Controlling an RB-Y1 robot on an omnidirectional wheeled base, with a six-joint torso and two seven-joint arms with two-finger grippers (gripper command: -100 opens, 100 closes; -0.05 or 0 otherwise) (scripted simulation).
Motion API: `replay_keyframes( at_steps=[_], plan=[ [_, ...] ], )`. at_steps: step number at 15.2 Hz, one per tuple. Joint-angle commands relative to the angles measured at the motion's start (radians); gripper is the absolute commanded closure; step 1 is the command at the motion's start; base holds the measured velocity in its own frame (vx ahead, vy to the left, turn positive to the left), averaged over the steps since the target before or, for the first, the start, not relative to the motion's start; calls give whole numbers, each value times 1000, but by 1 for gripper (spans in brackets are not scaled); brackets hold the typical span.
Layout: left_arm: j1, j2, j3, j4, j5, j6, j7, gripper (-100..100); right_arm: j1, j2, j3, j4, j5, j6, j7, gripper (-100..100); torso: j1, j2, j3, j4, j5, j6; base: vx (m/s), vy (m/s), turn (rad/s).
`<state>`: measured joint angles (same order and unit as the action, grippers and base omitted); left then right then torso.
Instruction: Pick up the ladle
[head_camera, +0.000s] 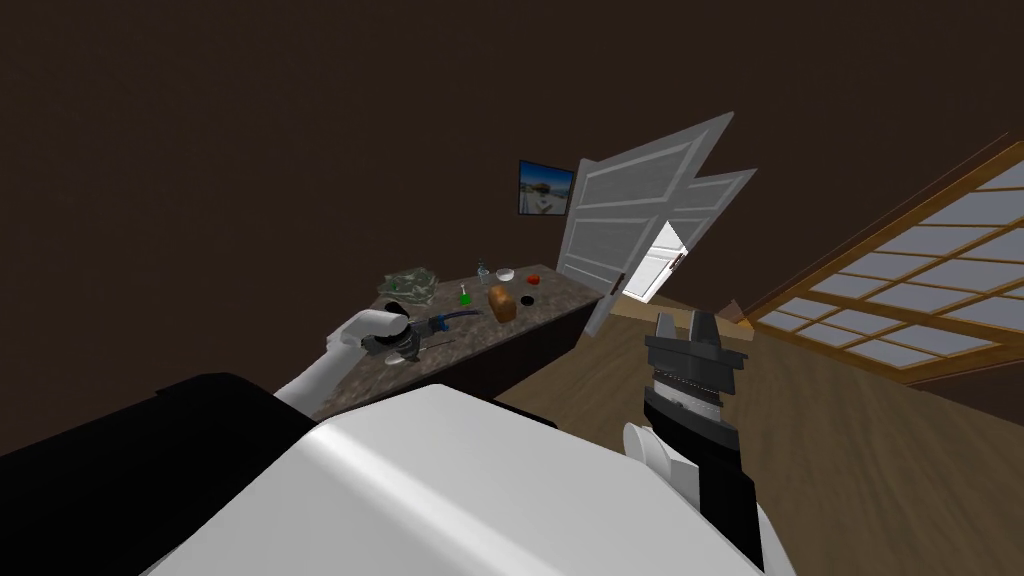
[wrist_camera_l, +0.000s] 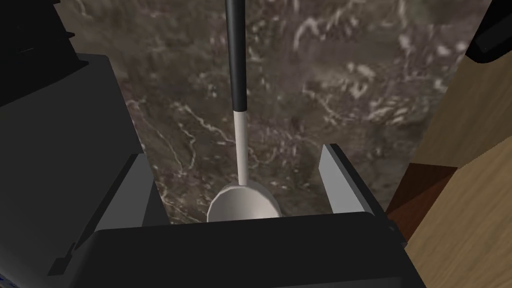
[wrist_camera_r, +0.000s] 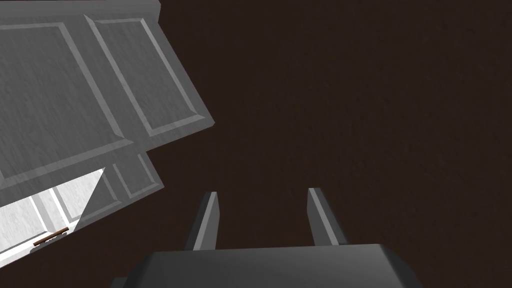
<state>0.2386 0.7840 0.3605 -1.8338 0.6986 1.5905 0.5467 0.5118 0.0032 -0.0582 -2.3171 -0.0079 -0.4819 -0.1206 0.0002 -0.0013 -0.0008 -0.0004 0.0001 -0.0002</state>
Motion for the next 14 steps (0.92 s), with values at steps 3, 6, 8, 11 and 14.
replay_keyframes(
  at_steps=[3, 6, 8, 11, 14],
  plan=[
    [-8, -24, -19, 61, -28, -56, -26, -100, 0, 0, 0, 0, 0, 0, 0, 0, 0, 1, 0, 0, 0, 0, 1, 3, -23],
    [-9, -22, -19, 60, -27, -53, -25, 100, 0, 0, 0, 0, 0, 0, 0, 0, 0, 1, 1, 0, 0, 0, -1, 1, -7],
    [-9, -22, -19, 60, -27, -54, -25, 100, 0, 0, 0, 0, 0, 0, 0, 0, 0, 1, 1, 0, 0, 0, 0, 0, 0],
    [-4, -12, -10, 30, -14, -28, -13, 100, 0, 0, 0, 0, 0, 0, 0, 0, 0, 1, 0, 0, 0, 1, 0, -1, 6],
    [-3, -8, -7, 24, -9, -23, -12, 100, 0, 0, 0, 0, 0, 0, 0, 0, 0, 1, 1, 0, 0, 0, 1, -1, 17]
  ],
)
